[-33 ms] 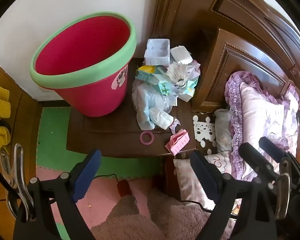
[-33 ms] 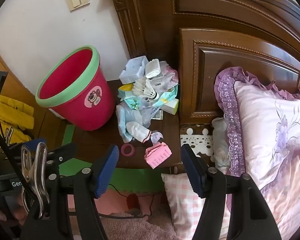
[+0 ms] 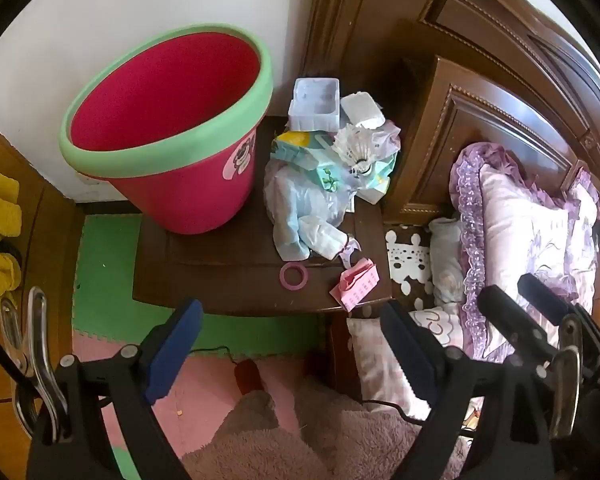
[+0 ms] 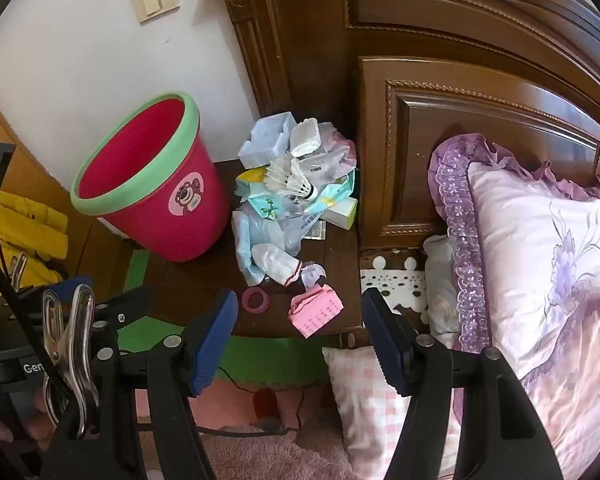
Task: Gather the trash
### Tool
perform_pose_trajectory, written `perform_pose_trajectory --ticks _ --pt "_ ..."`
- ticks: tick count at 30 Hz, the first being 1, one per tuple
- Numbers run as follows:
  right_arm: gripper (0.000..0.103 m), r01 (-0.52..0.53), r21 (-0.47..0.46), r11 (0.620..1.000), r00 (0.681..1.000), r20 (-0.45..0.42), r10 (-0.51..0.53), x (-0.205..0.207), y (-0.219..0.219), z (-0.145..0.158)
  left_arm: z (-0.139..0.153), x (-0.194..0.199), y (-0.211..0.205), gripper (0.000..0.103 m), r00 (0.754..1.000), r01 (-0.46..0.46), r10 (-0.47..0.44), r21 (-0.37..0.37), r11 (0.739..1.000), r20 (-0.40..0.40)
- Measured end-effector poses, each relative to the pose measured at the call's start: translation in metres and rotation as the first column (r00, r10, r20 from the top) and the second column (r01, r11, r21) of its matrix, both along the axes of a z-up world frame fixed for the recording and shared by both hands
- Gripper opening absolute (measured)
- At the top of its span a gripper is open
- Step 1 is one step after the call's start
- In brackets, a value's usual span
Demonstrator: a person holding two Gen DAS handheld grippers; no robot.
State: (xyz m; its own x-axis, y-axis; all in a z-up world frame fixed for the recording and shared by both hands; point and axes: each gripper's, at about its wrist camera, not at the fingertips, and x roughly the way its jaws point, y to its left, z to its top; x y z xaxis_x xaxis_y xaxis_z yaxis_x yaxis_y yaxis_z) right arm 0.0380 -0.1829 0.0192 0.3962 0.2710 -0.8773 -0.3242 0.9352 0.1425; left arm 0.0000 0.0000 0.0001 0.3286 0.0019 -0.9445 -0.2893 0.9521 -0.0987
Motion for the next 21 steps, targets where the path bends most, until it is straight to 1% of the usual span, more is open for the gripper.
perform_pose_trajectory --ticks 21 --pt "0.066 -0.005 -0.001 1.000 1.000 0.001 0.005 0.0001 0.0034 0.0011 0.0000 -0.0001 -0.0001 0.092 1.000 0.000 0.000 0.001 1.000 0.005"
